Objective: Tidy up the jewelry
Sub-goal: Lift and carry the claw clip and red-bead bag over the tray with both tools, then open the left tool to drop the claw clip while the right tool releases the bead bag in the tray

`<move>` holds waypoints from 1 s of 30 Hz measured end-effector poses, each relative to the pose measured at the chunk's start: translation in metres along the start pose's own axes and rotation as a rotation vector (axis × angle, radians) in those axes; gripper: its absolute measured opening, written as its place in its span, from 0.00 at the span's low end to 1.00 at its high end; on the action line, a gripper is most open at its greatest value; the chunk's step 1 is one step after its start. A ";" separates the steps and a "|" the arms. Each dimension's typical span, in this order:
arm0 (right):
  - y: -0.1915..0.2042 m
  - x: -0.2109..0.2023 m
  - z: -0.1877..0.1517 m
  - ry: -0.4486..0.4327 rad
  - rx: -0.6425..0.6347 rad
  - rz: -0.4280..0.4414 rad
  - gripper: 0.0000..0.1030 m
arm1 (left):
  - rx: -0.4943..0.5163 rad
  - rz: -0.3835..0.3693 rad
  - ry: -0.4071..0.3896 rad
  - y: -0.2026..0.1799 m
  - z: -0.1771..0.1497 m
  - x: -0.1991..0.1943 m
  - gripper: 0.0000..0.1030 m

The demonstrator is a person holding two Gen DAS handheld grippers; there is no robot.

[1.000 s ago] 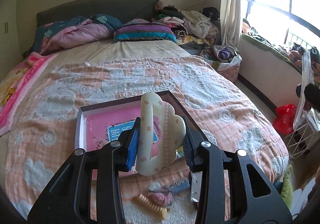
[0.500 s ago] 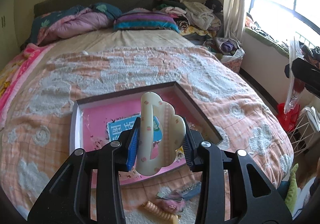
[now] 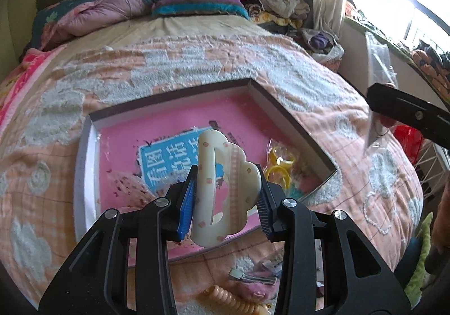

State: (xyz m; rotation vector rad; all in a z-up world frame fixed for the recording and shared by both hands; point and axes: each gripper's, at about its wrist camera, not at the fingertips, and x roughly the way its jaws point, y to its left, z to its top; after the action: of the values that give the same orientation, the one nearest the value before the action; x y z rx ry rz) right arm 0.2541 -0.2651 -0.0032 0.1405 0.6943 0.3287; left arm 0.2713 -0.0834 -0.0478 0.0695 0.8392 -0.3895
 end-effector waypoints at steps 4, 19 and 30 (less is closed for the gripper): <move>-0.010 0.023 -0.010 0.046 0.025 -0.015 0.37 | -0.008 -0.003 0.021 0.001 -0.003 0.012 0.29; -0.021 0.072 -0.027 0.128 0.031 -0.053 0.39 | -0.014 0.001 0.068 0.004 -0.012 0.027 0.29; -0.023 0.042 -0.029 0.064 0.089 -0.027 0.73 | -0.031 0.022 0.056 0.010 -0.011 0.018 0.36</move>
State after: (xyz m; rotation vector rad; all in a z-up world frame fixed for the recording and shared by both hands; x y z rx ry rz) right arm 0.2716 -0.2721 -0.0561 0.2060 0.7738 0.2769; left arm 0.2778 -0.0771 -0.0697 0.0615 0.8991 -0.3554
